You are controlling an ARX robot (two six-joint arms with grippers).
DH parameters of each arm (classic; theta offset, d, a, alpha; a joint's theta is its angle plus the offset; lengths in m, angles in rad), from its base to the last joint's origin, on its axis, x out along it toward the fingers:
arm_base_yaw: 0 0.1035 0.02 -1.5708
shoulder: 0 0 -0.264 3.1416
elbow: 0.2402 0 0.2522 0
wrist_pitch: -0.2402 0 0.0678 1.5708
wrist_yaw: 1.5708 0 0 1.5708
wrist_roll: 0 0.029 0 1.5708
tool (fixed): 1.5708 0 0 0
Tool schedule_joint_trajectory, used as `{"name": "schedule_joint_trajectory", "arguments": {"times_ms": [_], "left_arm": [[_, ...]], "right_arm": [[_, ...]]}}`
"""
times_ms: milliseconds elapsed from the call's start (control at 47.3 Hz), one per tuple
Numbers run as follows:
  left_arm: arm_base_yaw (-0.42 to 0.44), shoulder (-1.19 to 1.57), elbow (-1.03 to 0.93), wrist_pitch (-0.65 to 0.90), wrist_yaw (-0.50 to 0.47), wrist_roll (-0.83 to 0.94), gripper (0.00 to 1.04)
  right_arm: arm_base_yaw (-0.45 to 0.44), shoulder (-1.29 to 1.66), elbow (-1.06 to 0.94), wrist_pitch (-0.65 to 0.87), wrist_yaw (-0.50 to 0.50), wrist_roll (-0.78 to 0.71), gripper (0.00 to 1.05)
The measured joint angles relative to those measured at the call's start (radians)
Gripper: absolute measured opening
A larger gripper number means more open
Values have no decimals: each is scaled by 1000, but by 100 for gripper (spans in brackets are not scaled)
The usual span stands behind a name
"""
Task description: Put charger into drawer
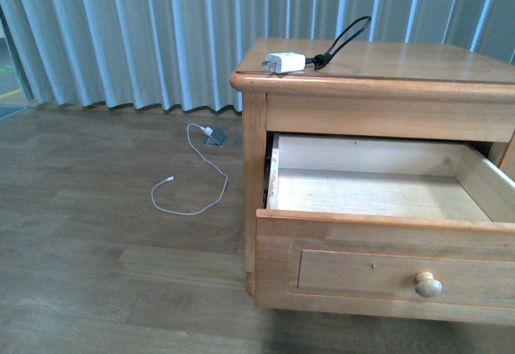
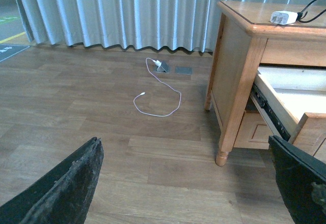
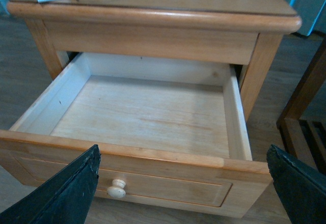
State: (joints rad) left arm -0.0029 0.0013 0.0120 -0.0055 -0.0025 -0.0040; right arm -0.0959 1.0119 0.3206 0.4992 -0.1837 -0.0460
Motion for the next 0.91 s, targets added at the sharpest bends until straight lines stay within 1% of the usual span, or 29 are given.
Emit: {"name": "schedule_joint_trajectory", "arguments": {"times_ms": [42,148,232,359,444,486,613,697,761,782,824,866,908], "left_arm": [[0,0,0,0,0,0,99],[0,0,0,0,0,0,99],[0,0,0,0,0,0,99],[0,0,0,0,0,0,99],[0,0,0,0,0,0,99],[0,0,0,0,0,0,99],[0,0,0,0,0,0,99],[0,0,0,0,0,0,99],[0,0,0,0,0,0,99],[0,0,0,0,0,0,99],[0,0,0,0,0,0,99],[0,0,0,0,0,0,99],[0,0,0,0,0,0,99]], "right_arm": [[-37,-83,0,-59,-34,8,96],[-119,-242,-20,-137,-109,28,96],[-140,-275,-29,-148,-115,42,96],[-142,-276,-34,-147,-114,52,96],[-117,-291,-84,-35,-27,50,83],[-106,-307,-105,-19,-6,50,76],[-66,-364,-157,-21,30,50,55],[-34,-420,-194,-39,60,50,34],[-20,-448,-210,-51,76,50,23],[-14,-462,-217,-58,79,50,18],[35,-491,-230,-77,155,50,7],[72,-515,-240,-90,177,45,1],[88,-537,-246,-102,175,46,2]]}}
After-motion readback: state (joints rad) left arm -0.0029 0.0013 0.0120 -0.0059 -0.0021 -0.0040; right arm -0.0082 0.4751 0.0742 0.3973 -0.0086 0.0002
